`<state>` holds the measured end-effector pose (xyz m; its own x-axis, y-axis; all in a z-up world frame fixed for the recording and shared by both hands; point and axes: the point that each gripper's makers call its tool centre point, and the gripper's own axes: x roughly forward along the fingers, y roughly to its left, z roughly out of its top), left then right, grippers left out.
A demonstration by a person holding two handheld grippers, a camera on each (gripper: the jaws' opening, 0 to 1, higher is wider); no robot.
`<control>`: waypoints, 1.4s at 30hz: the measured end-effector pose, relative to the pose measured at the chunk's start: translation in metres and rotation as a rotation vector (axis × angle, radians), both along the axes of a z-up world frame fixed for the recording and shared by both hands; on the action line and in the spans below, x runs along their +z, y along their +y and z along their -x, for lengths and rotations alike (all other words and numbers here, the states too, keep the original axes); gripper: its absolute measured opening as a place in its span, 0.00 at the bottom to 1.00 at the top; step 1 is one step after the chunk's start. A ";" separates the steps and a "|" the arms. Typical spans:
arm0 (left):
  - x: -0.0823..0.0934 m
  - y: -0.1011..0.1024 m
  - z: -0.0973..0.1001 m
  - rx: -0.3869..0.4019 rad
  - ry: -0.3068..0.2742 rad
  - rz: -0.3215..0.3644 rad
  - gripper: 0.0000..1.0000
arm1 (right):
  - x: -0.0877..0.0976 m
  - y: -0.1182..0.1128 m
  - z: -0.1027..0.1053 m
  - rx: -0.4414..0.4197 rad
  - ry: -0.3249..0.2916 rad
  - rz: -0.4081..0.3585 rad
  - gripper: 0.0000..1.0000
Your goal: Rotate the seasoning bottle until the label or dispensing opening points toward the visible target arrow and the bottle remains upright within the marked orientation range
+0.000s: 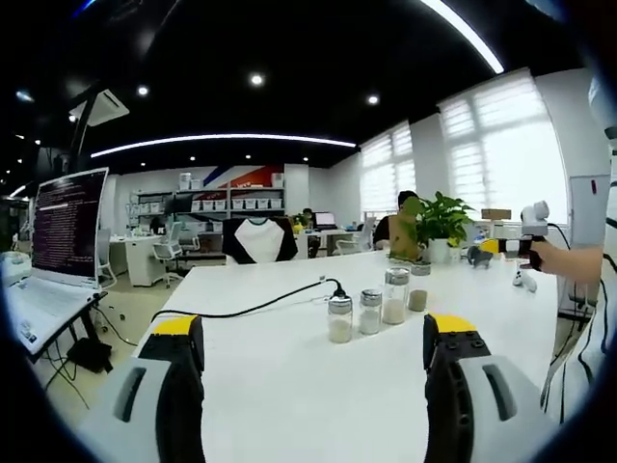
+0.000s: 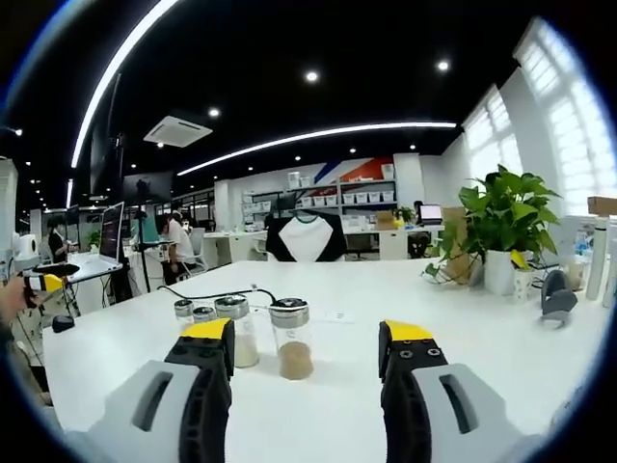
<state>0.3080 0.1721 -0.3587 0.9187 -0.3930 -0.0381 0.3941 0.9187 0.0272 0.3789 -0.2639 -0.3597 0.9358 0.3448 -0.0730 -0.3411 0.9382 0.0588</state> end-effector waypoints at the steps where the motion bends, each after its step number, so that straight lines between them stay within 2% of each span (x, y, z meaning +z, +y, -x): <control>1: 0.000 0.000 0.001 0.000 0.000 -0.008 1.00 | 0.000 0.001 -0.001 0.010 -0.003 -0.001 0.59; 4: -0.003 0.000 0.002 0.000 0.010 -0.021 1.00 | -0.003 0.016 0.001 0.143 0.027 0.053 0.55; 5: -0.004 0.000 0.002 0.000 0.012 -0.023 1.00 | -0.002 0.017 0.001 0.149 0.030 0.051 0.53; 8: -0.007 -0.002 0.003 -0.010 0.021 -0.030 1.00 | -0.002 0.013 -0.002 0.136 0.026 0.067 0.53; 11: -0.003 -0.006 0.003 -0.023 0.007 0.003 0.99 | -0.005 0.013 -0.005 0.125 0.026 0.062 0.55; 13: -0.004 -0.006 0.003 -0.025 0.008 0.015 0.99 | -0.007 0.013 -0.007 0.112 0.016 0.085 0.55; 17: -0.006 -0.005 0.005 -0.026 0.012 0.004 0.99 | -0.010 0.014 -0.014 0.116 0.015 0.107 0.55; 20: -0.006 -0.003 0.006 -0.030 0.012 0.019 0.98 | -0.011 0.008 -0.022 0.099 0.019 0.209 0.54; 26: -0.002 -0.004 0.008 -0.036 -0.004 0.023 0.98 | -0.001 0.006 -0.033 0.091 -0.003 0.170 0.54; 35: -0.004 -0.010 0.007 -0.059 0.005 0.009 0.97 | -0.005 0.019 -0.049 0.109 0.008 0.089 0.56; 42: -0.004 -0.008 0.008 -0.054 0.003 0.020 0.97 | -0.009 0.030 -0.064 0.132 0.025 0.103 0.57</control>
<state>0.2998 0.1638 -0.3632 0.8961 -0.4427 -0.0326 0.4431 0.8964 0.0080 0.4433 -0.2341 -0.3689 0.8801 0.4544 -0.1374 -0.4618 0.8867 -0.0251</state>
